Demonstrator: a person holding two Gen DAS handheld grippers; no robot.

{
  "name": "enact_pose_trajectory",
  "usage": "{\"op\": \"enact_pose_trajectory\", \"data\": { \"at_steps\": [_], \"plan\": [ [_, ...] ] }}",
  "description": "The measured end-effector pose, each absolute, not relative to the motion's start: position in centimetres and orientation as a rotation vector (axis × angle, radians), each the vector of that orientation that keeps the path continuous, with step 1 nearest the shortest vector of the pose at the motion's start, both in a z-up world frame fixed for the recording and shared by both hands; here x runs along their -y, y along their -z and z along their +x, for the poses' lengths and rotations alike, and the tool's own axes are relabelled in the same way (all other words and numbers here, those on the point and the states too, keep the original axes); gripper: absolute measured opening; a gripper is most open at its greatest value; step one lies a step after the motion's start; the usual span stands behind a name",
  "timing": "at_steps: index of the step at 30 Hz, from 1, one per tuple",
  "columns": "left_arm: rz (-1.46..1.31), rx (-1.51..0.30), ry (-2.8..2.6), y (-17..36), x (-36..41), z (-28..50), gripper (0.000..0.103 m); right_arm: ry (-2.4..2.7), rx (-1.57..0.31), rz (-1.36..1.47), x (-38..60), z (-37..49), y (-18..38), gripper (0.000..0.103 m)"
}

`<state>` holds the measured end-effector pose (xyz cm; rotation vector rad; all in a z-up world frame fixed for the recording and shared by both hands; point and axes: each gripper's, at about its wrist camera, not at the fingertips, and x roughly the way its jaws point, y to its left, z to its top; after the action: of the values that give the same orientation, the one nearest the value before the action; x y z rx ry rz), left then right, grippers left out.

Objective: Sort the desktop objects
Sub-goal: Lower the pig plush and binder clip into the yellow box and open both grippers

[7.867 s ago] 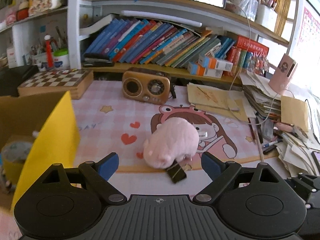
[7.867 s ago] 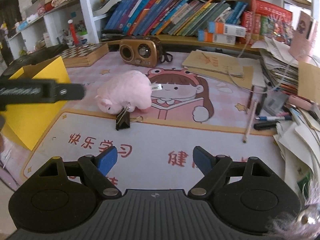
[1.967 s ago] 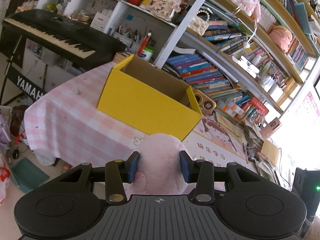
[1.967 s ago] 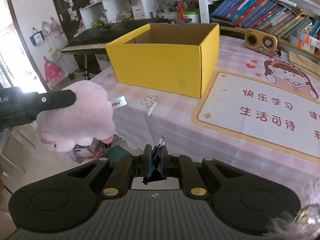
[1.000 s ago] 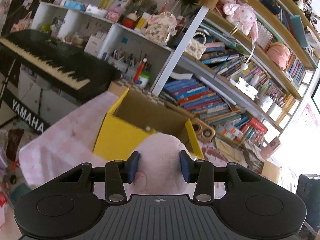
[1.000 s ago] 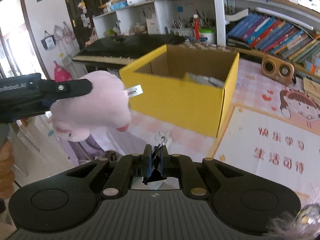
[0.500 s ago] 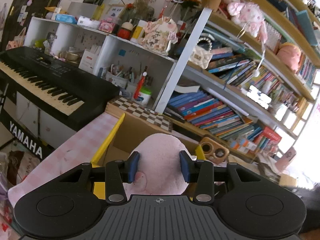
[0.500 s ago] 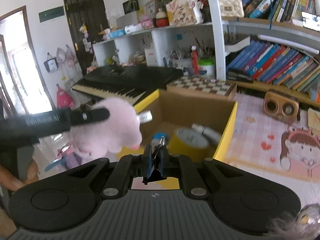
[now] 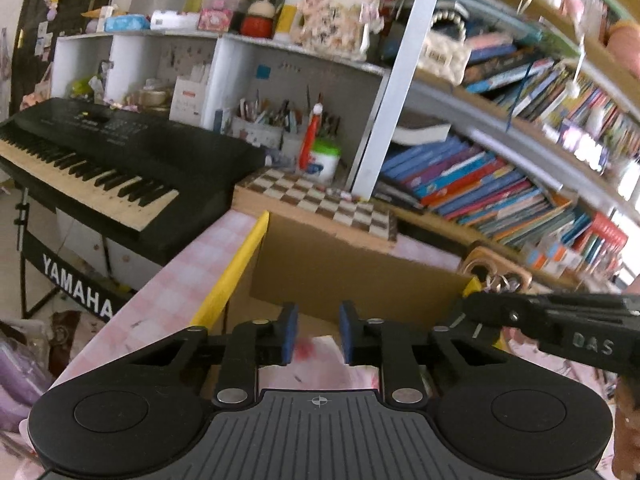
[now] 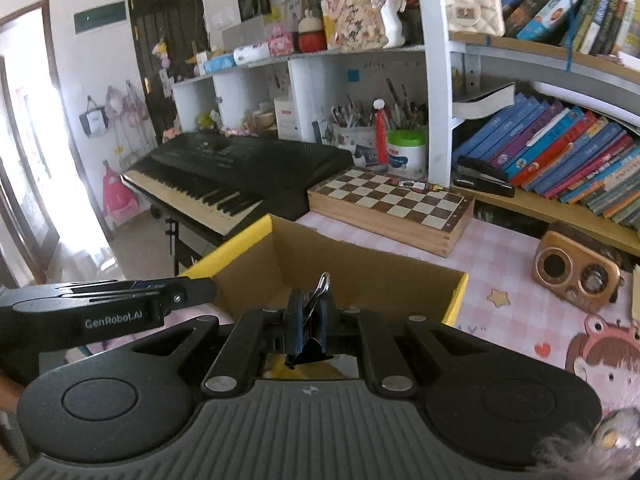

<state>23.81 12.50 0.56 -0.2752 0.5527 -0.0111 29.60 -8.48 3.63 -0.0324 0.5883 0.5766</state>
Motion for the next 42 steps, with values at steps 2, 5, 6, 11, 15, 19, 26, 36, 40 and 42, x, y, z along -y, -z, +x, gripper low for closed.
{"op": "enact_pose_trajectory", "data": {
  "at_steps": [2, 5, 6, 11, 15, 19, 26, 36, 40, 42],
  "plan": [
    [-0.264, -0.573, 0.007, 0.0, -12.2, 24.4, 0.019, -0.582, -0.607, -0.054, 8.1, 31.0, -2.9, 0.008],
    [-0.246, -0.596, 0.000, 0.6, -11.7, 24.8, 0.019, -0.590, -0.651, -0.070, 7.7, 33.0, -1.7, 0.008],
    [-0.244, -0.603, 0.001, 0.8, -11.6, 24.9, 0.019, -0.592, -0.664, -0.076, 7.6, 33.5, -1.3, 0.008],
    [-0.229, -0.592, 0.009, 0.9, -11.2, 24.1, 0.023, -0.610, -0.717, -0.122, 6.6, 35.4, 0.2, 0.008],
    [-0.208, -0.558, 0.020, 0.2, -10.7, 23.1, 0.038, -0.621, -0.761, -0.178, 5.6, 36.9, 1.1, 0.008],
    [-0.218, -0.547, 0.014, -0.1, -10.6, 22.2, 0.042, -0.624, -0.790, -0.232, 4.8, 37.7, 1.8, 0.008],
    [-0.241, -0.534, -0.001, -0.7, -11.1, 21.3, 0.047, -0.592, -0.784, -0.221, 5.1, 37.5, 1.9, 0.023],
    [-0.227, -0.441, 0.017, -2.9, -10.9, 18.5, 0.071, -0.523, -0.684, -0.141, 7.3, 33.5, -0.9, 0.031],
    [-0.217, -0.405, 0.024, -3.7, -10.8, 17.0, 0.077, -0.486, -0.630, -0.114, 8.3, 30.9, -2.2, 0.031],
    [-0.216, -0.397, 0.032, -4.0, -10.7, 16.3, 0.078, -0.468, -0.613, -0.097, 8.8, 29.7, -2.7, 0.031]
  ]
}}
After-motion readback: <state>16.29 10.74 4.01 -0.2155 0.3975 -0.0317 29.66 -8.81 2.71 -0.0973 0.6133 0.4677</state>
